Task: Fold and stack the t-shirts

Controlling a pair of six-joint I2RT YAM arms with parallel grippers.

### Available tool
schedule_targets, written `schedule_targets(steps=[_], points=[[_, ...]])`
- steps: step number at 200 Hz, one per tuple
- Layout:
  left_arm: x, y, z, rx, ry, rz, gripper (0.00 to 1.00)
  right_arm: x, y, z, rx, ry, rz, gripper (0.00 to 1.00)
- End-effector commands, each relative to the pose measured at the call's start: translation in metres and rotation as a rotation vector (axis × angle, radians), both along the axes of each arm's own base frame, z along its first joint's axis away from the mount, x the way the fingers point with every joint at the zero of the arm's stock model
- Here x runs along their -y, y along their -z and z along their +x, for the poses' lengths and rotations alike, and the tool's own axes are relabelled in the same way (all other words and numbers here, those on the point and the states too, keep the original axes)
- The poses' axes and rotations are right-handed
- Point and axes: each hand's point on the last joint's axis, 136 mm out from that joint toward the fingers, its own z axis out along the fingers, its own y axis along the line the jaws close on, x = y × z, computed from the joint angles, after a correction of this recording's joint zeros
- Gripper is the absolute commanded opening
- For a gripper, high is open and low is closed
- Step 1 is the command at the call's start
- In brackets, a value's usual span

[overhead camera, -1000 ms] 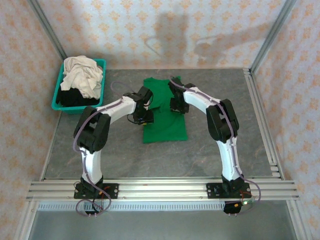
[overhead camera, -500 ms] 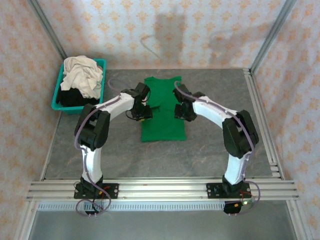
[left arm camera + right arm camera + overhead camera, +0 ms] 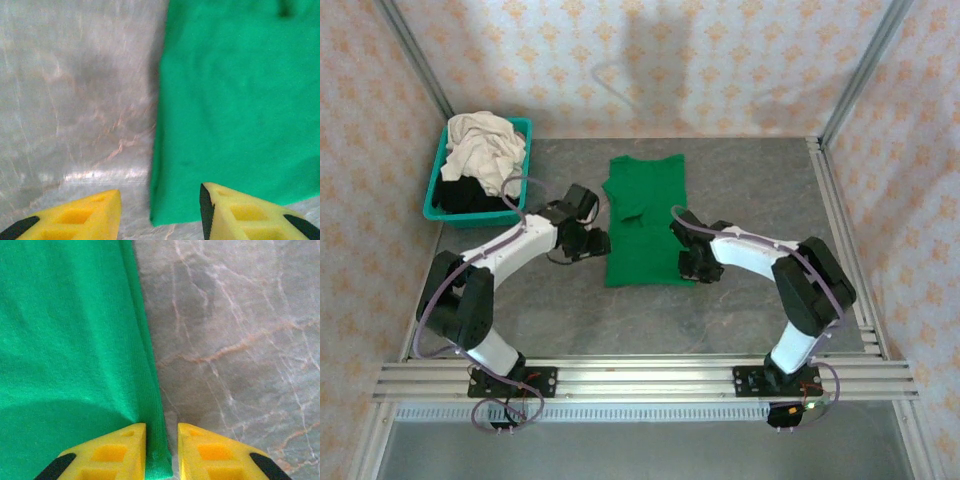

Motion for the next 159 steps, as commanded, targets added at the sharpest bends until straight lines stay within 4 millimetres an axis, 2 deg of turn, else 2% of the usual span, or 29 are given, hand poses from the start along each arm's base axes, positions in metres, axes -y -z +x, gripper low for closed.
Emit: schedule_targets(steps=[1,15,39,68,97,132,148,159], points=[[0.022,0.001,-0.012,0.032,0.0,-0.047,0.49,0.002,-0.014,-0.004,0.038,0.044,0.038,0.27],[0.031,0.009,-0.02,0.032,0.006,-0.059,0.53,0.002,-0.018,-0.005,0.068,0.064,0.07,0.37],[0.035,0.024,-0.025,0.009,-0.02,-0.093,0.54,-0.007,-0.015,-0.006,0.075,0.069,0.134,0.4],[0.038,0.03,-0.024,0.02,-0.033,-0.122,0.53,-0.019,-0.006,-0.002,0.063,0.067,0.184,0.44],[0.051,0.037,-0.024,0.015,-0.025,-0.183,0.53,-0.025,0.003,0.001,0.047,0.08,0.204,0.46],[0.044,0.055,-0.035,-0.016,-0.028,-0.128,0.5,-0.013,0.01,-0.004,0.034,0.108,0.143,0.48],[0.042,0.059,-0.037,-0.023,-0.031,-0.121,0.42,-0.001,0.01,-0.007,0.034,0.123,0.086,0.49],[0.041,0.062,-0.038,-0.03,-0.03,-0.111,0.36,-0.001,0.01,-0.009,0.029,0.124,0.086,0.5]])
